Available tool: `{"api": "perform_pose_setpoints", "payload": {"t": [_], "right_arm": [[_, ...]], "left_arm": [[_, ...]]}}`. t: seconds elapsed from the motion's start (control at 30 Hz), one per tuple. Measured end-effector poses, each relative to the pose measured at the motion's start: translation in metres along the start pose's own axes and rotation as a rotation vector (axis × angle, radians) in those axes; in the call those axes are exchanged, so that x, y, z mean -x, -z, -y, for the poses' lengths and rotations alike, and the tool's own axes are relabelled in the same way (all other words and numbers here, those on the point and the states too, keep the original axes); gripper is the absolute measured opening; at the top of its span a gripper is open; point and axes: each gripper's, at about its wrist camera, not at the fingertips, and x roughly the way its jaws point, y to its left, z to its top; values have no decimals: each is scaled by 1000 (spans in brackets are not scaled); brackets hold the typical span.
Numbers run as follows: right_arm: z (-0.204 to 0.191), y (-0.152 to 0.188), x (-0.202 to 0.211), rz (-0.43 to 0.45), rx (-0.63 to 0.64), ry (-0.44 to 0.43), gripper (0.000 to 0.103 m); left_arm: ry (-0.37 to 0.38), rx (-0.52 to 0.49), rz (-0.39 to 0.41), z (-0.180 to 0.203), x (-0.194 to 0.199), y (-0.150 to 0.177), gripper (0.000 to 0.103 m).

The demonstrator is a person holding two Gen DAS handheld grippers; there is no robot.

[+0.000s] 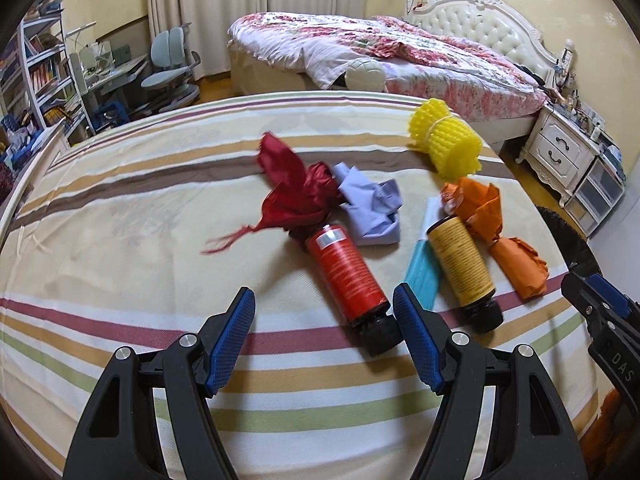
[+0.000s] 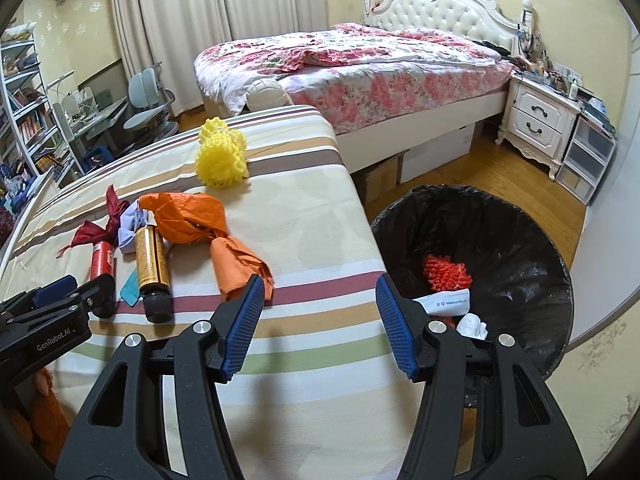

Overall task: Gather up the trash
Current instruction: 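Grasp the red can with the left gripper while the right gripper grasps the gold can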

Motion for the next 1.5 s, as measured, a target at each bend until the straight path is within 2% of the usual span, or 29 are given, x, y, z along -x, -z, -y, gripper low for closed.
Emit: {"api": "perform_pose_setpoints", "payload": {"t": [0.27, 0.33, 0.4, 0.47, 0.5, 0.57, 1.1, 1.37, 1.5], "right_arm": [[-12, 2, -2, -10, 18, -17, 56], [-15, 2, 0, -8, 22, -22, 57], [-18, 1, 0, -6, 26, -25, 57], [-22, 1, 2, -3, 33, -30, 57], [-23, 1, 3, -3, 36, -32, 57], [-27, 1, 4, -2, 44, -38, 57], [-79, -2, 0, -28, 151, -119, 54], [-103, -7, -14, -63, 190, -141, 40], [-109, -6, -21, -88, 209, -146, 26]], "left_arm": [[22, 12, -1, -9, -1, 1, 68], [28, 1, 6, -7, -2, -1, 62], [36, -13, 4, -5, -4, -1, 49], [39, -23, 6, -4, -5, -2, 40], [41, -30, 10, -3, -5, -2, 32], [40, -48, 15, -3, -4, -1, 25], [63, -21, 16, -28, 9, 12, 25], [47, 5, 22, -45, 10, 13, 25], [45, 24, 21, -52, 9, 12, 25]]}}
